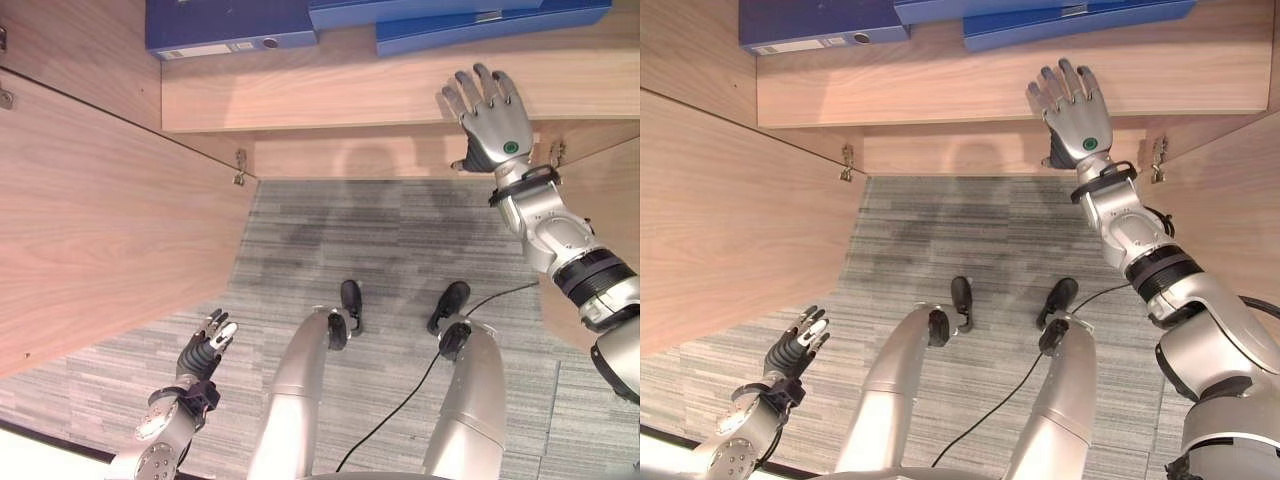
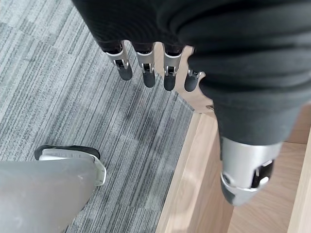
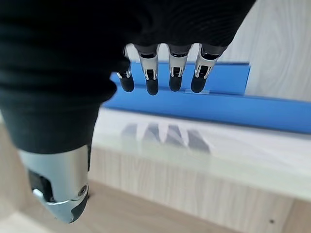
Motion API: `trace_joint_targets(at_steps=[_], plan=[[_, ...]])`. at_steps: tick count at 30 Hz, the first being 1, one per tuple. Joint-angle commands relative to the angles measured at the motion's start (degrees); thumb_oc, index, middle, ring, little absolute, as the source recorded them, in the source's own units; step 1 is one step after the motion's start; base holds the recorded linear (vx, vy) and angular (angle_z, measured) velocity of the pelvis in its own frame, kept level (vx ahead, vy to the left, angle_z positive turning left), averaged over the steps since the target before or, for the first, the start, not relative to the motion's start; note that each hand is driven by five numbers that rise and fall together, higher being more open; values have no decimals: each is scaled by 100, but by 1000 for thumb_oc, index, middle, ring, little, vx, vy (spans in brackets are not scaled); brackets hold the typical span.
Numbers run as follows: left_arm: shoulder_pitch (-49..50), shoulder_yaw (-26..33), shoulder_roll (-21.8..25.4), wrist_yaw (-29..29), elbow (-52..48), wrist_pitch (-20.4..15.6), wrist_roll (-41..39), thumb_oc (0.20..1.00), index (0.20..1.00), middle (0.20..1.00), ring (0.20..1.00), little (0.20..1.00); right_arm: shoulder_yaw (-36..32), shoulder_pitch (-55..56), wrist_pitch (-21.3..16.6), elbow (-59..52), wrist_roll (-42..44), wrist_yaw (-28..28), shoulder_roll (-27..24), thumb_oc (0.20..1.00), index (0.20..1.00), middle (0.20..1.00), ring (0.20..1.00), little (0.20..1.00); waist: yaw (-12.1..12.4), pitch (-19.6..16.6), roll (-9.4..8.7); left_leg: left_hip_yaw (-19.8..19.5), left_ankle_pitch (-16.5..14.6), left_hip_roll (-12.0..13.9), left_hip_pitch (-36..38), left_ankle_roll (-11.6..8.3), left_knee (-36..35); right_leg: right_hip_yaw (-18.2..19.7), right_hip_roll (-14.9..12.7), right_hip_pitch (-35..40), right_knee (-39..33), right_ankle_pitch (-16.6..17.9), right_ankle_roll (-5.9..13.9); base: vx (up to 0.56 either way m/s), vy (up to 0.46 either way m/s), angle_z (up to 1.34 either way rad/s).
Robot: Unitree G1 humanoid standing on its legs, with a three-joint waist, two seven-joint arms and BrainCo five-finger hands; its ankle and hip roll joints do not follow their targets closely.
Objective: Put the empty folder in the office cabinet
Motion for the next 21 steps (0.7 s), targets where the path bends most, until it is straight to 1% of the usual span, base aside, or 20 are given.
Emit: trace_joint_targets(at_steps=[1, 6, 9, 10, 12, 14, 15, 16, 17, 20, 21], plan=[[466, 111, 219, -22, -253, -110, -56, 1000, 1000, 1000, 1000, 1000, -73, -472, 107, -60, 295, -238, 1, 1000, 1000, 1000, 1000, 1000, 164, 68, 127, -526, 149, 89, -179, -312, -672, 200, -112, 342, 131, -615, 321, 0, 0, 0], [485, 126, 282, -24, -249, -83, -1, 1000, 1000, 1000, 1000, 1000, 38, -888, 118, 535, 666, 43, 235, 1000, 1000, 1000, 1000, 1000, 219, 65, 139, -529, 174, 81, -185, -310, -711, 199, -104, 345, 104, -599, 326, 0, 0, 0], [497, 152, 319, -30, -219, -36, 43, 1000, 1000, 1000, 1000, 1000, 155, -1235, -5, 1016, 1286, 419, 478, 1000, 1000, 1000, 1000, 1000, 258, 67, 129, -520, 186, 93, -207, -316, -706, 208, -94, 325, 93, -583, 308, 0, 0, 0], [497, 158, 313, -29, -220, -36, 43, 1000, 1000, 1000, 1000, 1000, 172, -1257, -14, 1035, 1299, 416, 486, 1000, 1000, 1000, 1000, 1000, 253, 71, 130, -519, 186, 95, -208, -317, -706, 210, -92, 323, 92, -582, 307, 0, 0, 0], [505, 176, 355, -8, -180, 50, 73, 1000, 1000, 1000, 1000, 1000, 81, -1369, -161, 1446, 2129, 868, 786, 1000, 1000, 1000, 1000, 1000, 261, 69, 125, -523, 199, 99, -233, -318, -692, 199, -90, 312, 105, -574, 292, 0, 0, 0], [547, 211, 398, -28, -219, 184, 138, 1000, 1000, 1000, 1000, 1000, 220, -1562, -205, 1943, 2624, 1346, 946, 1000, 1000, 1000, 1000, 1000, 303, 40, 112, -528, 215, 96, -247, -315, -697, 202, -87, 295, 103, -565, 283, 0, 0, 0], [642, 314, 407, -36, -244, 322, 234, 1000, 1000, 1000, 1000, 1000, 186, -1752, -199, 2344, 3235, 1733, 1115, 1000, 1000, 1000, 1000, 1000, 324, 24, 114, -526, 233, 91, -259, -312, -705, 197, -89, 275, 112, -567, 272, 0, 0, 0], [667, 330, 414, -55, -276, 392, 269, 1000, 1000, 1000, 1000, 1000, 183, -1779, -231, 2491, 3407, 1881, 1134, 1000, 1000, 1000, 1000, 1000, 341, 17, 118, -526, 242, 88, -260, -312, -714, 197, -92, 269, 118, -570, 267, 0, 0, 0], [671, 335, 413, -53, -282, 396, 270, 1000, 1000, 1000, 1000, 1000, 190, -1789, -240, 2504, 3414, 1884, 1138, 1000, 1000, 1000, 1000, 1000, 339, 17, 118, -526, 243, 88, -261, -312, -715, 197, -92, 267, 118, -570, 267, 7, -7, 3], [794, 461, 405, -149, -332, 586, 465, 1000, 1000, 1000, 1000, 1000, 154, -1928, -286, 2885, 4035, 2212, 1212, 1000, 1000, 1000, 1000, 1000, 417, -14, 124, -534, 250, 59, -268, -307, -721, 177, -99, 261, 131, -607, 245, 12, -6, 5], [812, 484, 400, -161, -334, 595, 490, 1000, 1000, 1000, 1000, 1000, 155, -1953, -293, 2922, 4103, 2245, 1205, 1000, 1000, 1000, 1000, 1000, 439, -18, 127, -541, 249, 52, -275, -304, -718, 178, -94, 256, 137, -615, 242, 0, 0, 0]])
